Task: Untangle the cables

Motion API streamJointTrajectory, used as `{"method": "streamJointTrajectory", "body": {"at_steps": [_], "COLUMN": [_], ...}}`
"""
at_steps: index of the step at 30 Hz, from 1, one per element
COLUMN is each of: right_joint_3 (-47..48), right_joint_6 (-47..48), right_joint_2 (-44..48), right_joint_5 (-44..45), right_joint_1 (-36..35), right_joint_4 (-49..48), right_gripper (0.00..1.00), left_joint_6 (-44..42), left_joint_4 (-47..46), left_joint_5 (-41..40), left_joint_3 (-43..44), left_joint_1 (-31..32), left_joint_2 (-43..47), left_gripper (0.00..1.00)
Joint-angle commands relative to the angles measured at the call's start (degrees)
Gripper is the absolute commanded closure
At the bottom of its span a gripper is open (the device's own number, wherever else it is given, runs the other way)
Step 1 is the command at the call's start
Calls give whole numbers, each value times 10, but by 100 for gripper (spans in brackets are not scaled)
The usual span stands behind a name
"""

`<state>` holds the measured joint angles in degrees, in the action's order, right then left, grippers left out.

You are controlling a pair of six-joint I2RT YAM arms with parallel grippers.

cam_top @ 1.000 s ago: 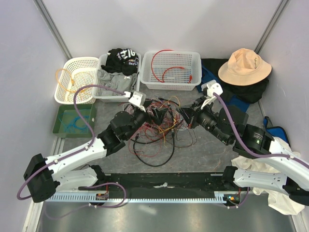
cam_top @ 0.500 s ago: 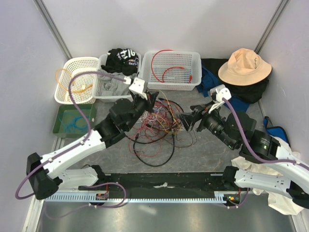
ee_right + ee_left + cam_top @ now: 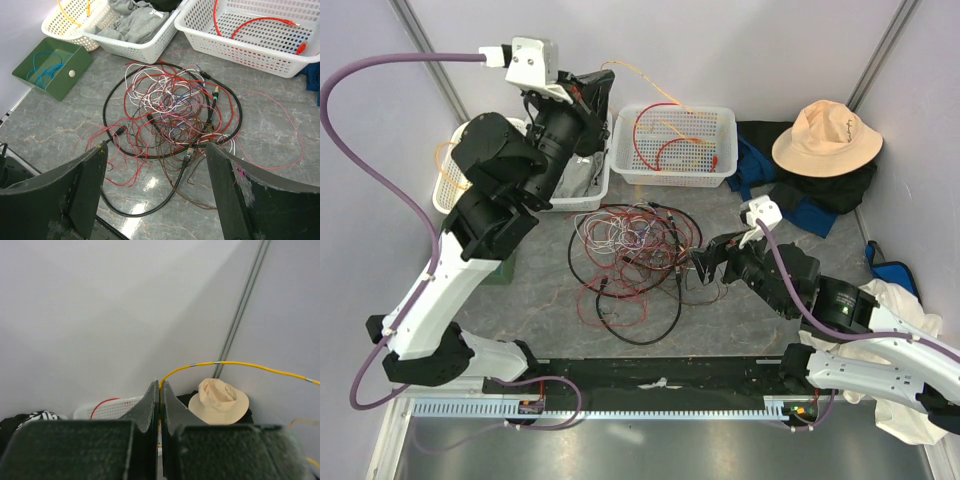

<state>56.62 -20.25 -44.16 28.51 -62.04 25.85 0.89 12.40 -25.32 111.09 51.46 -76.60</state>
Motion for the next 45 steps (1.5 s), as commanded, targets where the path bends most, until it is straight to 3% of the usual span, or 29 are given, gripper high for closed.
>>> {"method": "streamJointTrajectory", "body": {"at_steps": [1,5,6,12,13,16,23,26,29,37,45], "right_joint_3": [-22,-44,-50,-63,-66,-78,-107,-119,-128,-156,-181], "right_joint_6": [-8,-16,-17,-15,-15,-11,-10,-9,-8,-18,-36], "right_joint_2": [7,6,6,12,14,20,15,7,4,-21,-45], "right_joint_5": [9,2,1,1,2,12,-1,-8,-17,-53,-92], "right_joint_1": [-2,-1,-2,-3,-2,-1,-2,-1,-1,-1,-1], "right_joint_4": [-29,-42,-46,-48,-49,-53,-72,-77,-84,-127,-167], "right_gripper": [14,14,14,14,14,14,14,14,14,14,14], "left_joint_6": [-49,-30,7,222,237,285,343,365,384,380,392], "left_joint_4": [69,94,112,178,183,186,186,188,188,189,182], "left_joint_5": [-32,-103,-105,12,23,5,-274,-337,-365,-344,-351], "left_joint_3": [44,-9,-24,-158,-183,-201,-154,-138,-133,-92,-97], "left_joint_1": [-1,-13,-22,-229,-279,-340,-376,-401,-434,-534,-559], "left_joint_2": [-20,-20,-14,18,19,2,-59,-76,-88,-95,-132], "left_gripper": [98,98,98,98,98,98,98,98,98,98,98]}}
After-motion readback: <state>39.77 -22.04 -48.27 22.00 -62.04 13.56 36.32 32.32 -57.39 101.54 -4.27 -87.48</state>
